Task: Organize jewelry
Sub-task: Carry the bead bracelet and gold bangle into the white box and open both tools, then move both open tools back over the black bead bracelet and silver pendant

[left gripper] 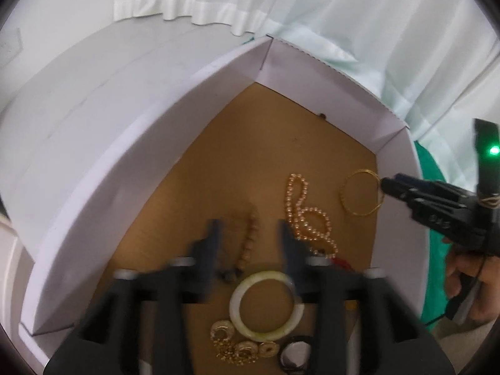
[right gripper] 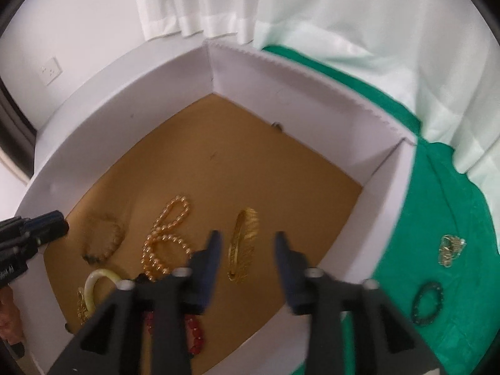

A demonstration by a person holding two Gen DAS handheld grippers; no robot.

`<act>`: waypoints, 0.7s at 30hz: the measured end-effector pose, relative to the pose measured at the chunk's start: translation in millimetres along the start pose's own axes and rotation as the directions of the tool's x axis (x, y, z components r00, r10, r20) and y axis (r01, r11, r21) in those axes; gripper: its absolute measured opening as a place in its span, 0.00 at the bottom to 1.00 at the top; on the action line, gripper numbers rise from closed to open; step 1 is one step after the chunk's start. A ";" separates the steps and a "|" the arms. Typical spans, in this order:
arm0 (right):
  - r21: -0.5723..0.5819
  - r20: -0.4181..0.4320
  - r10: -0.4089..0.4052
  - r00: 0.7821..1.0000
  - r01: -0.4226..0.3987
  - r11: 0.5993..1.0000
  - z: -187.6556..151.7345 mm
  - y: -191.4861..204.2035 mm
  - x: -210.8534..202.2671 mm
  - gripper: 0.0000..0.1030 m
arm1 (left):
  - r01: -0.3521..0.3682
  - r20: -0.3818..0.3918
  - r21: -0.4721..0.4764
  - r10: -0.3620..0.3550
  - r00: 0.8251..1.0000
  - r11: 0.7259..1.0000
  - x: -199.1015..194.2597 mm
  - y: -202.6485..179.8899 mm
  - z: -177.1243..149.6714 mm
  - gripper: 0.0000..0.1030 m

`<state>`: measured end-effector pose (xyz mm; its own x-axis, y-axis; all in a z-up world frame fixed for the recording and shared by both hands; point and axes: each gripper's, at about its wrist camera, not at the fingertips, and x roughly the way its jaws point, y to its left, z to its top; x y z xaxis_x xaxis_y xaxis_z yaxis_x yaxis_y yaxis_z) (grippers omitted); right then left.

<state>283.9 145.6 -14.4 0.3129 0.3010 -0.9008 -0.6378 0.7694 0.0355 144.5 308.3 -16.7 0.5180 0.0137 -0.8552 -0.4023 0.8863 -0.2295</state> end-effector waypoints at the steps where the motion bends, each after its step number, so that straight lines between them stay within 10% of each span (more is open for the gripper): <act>1: 0.006 0.021 -0.011 1.000 0.011 1.000 -1.0 -1.2 -7.5 0.39 | -0.009 0.019 0.000 0.009 1.000 1.000 -3.8 -0.6 -1.5 0.66; 11: 0.076 0.212 0.003 0.977 -0.020 0.997 -56.4 -19.0 -96.4 0.50 | -0.004 0.140 0.055 -0.003 0.990 0.998 -62.9 -36.5 -27.3 0.76; 21: 0.206 0.216 -0.103 0.971 0.058 0.977 -165.7 -63.9 -147.3 0.57 | 0.117 0.245 0.226 -0.173 0.954 0.967 -131.2 -130.9 -74.4 0.92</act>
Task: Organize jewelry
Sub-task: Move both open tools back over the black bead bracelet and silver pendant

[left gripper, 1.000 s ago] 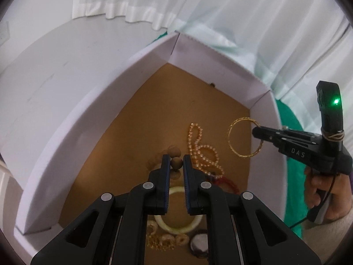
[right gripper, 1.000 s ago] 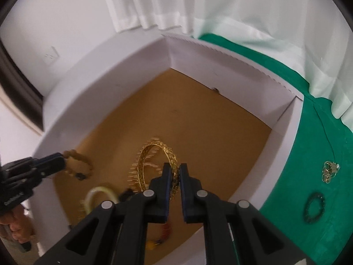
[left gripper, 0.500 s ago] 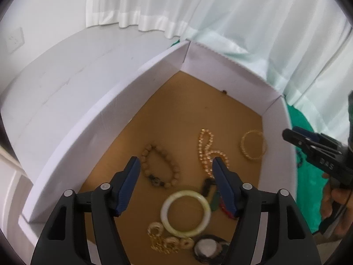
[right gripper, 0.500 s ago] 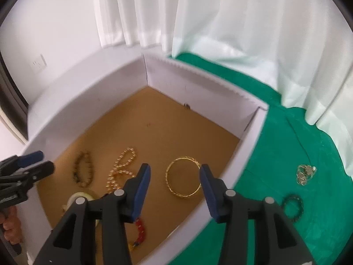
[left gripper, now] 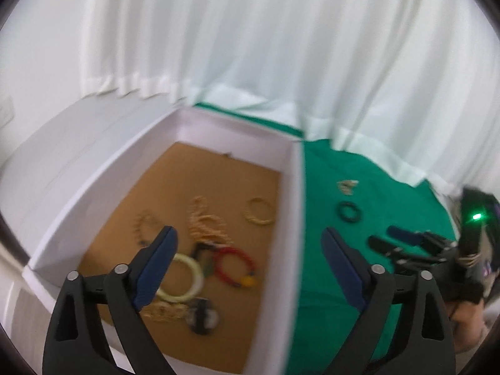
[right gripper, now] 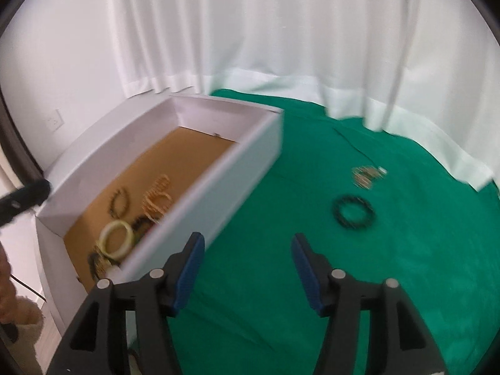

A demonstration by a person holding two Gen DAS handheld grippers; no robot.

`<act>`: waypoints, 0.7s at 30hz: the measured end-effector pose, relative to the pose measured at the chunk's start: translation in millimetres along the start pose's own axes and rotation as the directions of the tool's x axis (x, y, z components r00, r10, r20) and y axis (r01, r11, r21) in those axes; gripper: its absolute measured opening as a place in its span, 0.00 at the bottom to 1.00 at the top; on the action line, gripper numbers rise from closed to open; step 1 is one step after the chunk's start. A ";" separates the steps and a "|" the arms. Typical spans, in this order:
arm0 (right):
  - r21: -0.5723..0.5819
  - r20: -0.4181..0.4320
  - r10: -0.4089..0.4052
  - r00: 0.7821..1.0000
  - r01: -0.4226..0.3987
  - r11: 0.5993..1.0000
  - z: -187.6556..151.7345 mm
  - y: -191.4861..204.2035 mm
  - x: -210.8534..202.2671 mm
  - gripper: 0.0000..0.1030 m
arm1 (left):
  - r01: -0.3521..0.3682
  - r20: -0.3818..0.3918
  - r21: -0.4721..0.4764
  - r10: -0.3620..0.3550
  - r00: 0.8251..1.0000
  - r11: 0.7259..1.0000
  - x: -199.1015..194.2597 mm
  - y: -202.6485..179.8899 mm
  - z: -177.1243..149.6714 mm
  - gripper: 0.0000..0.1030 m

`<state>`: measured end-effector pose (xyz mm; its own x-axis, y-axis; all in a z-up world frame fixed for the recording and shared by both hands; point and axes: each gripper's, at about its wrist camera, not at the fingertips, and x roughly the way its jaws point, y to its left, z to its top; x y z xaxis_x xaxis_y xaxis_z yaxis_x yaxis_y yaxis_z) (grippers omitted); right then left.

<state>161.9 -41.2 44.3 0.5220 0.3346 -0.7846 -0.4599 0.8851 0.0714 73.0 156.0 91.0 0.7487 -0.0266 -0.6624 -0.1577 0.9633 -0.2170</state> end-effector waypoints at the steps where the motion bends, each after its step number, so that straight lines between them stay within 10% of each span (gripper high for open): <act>1: 0.011 0.001 -0.011 1.000 0.011 1.000 -8.3 -6.8 -6.8 0.57 | 0.014 0.011 0.017 -0.014 1.000 1.000 -3.4 -10.4 -0.9 0.93; 10: 0.205 0.000 -0.102 0.995 0.100 0.974 -62.3 -95.2 -36.5 0.57 | 0.137 0.054 0.338 -0.165 0.985 0.931 -13.2 -138.6 -28.1 0.97; 21: 0.320 -0.003 -0.155 0.988 0.148 0.936 -99.1 -158.4 -51.4 0.57 | 0.284 -0.292 0.304 -0.195 0.936 0.909 78.8 -192.1 -84.6 0.97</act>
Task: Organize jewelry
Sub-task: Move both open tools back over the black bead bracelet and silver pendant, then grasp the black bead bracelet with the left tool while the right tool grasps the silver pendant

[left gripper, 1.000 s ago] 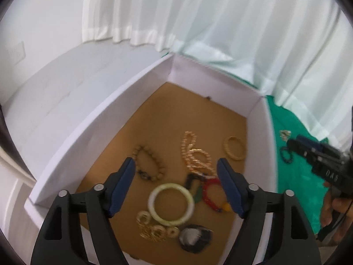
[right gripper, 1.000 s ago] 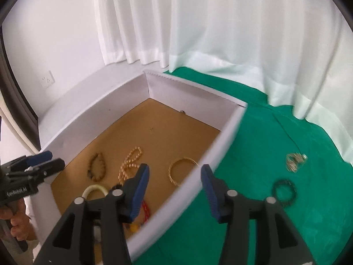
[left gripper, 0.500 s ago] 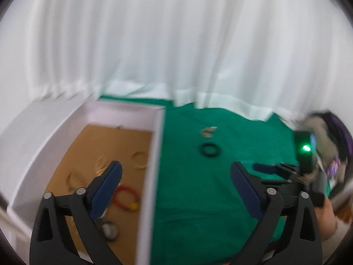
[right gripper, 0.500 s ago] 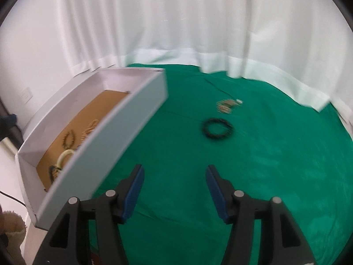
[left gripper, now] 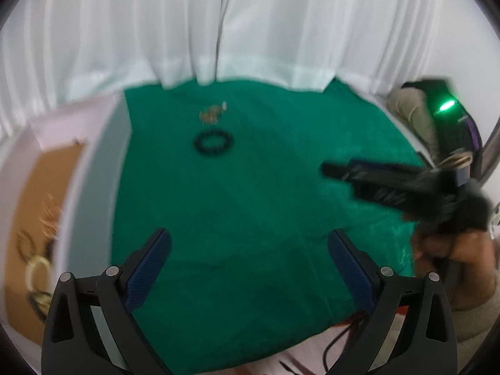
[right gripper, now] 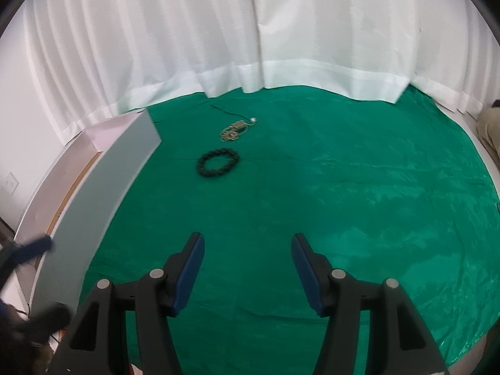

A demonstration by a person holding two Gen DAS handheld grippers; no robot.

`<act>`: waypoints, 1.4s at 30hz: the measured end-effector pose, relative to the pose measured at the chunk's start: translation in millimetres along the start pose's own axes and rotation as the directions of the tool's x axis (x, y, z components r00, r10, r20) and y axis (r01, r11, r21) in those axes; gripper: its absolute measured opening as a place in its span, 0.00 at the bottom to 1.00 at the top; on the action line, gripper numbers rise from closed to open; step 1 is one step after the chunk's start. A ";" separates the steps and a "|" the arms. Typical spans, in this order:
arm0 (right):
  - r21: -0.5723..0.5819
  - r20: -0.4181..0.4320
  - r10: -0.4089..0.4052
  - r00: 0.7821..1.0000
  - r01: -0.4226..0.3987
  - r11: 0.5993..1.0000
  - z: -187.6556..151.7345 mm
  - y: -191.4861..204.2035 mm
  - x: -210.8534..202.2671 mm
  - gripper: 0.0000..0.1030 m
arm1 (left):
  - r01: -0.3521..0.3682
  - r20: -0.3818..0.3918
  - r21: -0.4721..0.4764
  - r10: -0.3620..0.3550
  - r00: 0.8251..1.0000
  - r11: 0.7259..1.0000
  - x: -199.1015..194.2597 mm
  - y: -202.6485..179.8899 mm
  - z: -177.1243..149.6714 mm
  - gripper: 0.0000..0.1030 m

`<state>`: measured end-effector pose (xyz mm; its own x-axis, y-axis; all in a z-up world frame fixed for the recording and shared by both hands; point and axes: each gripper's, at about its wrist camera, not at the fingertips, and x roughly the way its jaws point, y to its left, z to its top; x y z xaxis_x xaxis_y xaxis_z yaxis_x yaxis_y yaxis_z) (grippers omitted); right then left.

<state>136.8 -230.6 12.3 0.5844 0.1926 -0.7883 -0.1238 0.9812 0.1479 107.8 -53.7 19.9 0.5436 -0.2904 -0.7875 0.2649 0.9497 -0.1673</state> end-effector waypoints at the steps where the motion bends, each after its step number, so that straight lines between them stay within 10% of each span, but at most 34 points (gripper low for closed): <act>1: 0.007 -0.001 0.000 1.000 0.000 1.000 -0.3 -3.5 1.4 0.57 | -0.004 -0.025 -0.017 0.003 1.000 1.000 8.8 2.4 -1.6 0.97; 10: 0.074 -0.032 0.006 0.999 -0.004 0.997 -8.7 -36.5 16.7 0.57 | -0.123 -0.173 -0.037 0.115 0.978 0.992 66.5 15.0 -4.0 0.97; 24: 0.139 -0.040 0.024 0.999 -0.019 0.990 -10.7 -72.7 26.9 0.57 | 0.028 -0.120 -0.254 -0.060 0.991 0.967 100.9 35.3 69.9 0.97; 42: 0.185 -0.062 0.038 0.997 -0.026 0.982 -10.8 -96.6 35.2 0.57 | -0.195 -0.251 -0.302 0.119 0.961 0.933 232.4 99.5 145.7 0.78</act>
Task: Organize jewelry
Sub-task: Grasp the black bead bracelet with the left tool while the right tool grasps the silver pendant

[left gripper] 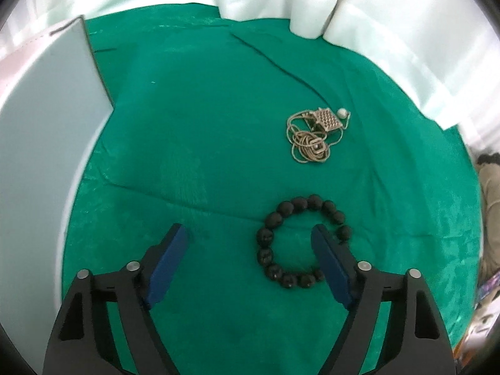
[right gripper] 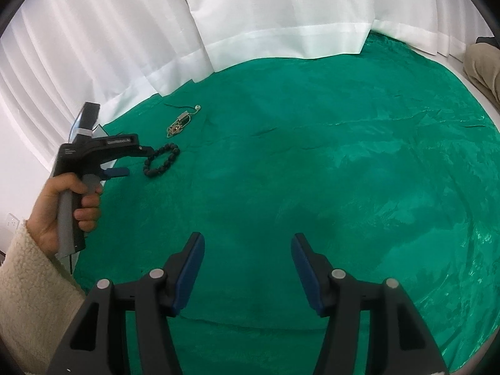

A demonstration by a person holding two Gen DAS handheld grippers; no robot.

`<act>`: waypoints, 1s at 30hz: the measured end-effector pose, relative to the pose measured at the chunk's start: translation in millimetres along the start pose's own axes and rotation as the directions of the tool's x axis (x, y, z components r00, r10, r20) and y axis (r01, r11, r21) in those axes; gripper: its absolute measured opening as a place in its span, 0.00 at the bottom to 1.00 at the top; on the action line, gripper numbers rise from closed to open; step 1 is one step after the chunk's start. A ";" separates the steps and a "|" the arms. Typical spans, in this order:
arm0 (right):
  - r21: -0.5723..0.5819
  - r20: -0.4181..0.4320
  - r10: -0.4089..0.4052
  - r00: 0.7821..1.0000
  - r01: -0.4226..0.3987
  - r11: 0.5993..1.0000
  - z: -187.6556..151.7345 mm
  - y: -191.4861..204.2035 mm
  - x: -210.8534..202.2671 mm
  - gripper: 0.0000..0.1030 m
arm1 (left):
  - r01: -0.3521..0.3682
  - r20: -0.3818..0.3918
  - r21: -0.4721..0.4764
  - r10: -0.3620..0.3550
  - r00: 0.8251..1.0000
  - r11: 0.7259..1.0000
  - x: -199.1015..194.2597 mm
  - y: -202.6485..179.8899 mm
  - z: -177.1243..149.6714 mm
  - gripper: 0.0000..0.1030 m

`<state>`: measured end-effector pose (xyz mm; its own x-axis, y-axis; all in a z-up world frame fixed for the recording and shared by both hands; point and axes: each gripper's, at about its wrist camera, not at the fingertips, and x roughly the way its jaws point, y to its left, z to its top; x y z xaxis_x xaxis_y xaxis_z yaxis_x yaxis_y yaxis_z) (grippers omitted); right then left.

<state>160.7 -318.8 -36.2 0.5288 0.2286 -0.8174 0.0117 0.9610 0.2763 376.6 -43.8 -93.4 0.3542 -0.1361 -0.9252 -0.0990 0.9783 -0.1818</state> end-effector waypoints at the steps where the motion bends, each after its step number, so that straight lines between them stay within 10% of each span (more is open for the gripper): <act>1: 0.002 0.000 0.000 1.000 0.000 1.000 0.7 -0.1 0.8 0.57 | -0.017 0.008 0.017 0.017 1.000 1.000 0.5 -3.4 -1.2 0.78; 5: 0.008 0.000 -0.002 1.000 0.002 1.000 3.2 -1.1 2.4 0.57 | -0.065 0.035 0.093 0.062 0.997 0.994 5.1 -16.1 -3.6 0.66; 10: 0.001 -0.002 0.006 1.000 -0.006 1.000 3.8 2.6 -0.3 0.57 | -0.090 0.044 0.153 0.084 0.995 0.984 3.3 -21.1 -4.5 0.14; 23: -0.042 -0.058 0.160 0.985 -0.162 0.986 63.2 28.2 -10.5 0.57 | 0.174 0.063 -0.015 -0.173 0.983 0.985 -53.8 25.2 -12.1 0.10; 30: -0.020 -0.156 0.193 0.969 -0.198 0.980 134.0 53.0 53.8 0.57 | 0.261 0.146 -0.094 -0.246 0.958 0.961 -94.2 47.6 -33.8 0.10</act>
<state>303.5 -276.4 2.2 0.3825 0.4309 -0.8173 -0.1100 0.8995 0.4228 307.1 10.3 -26.1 0.4996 -0.3479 -0.7933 -0.0906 0.8898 -0.4473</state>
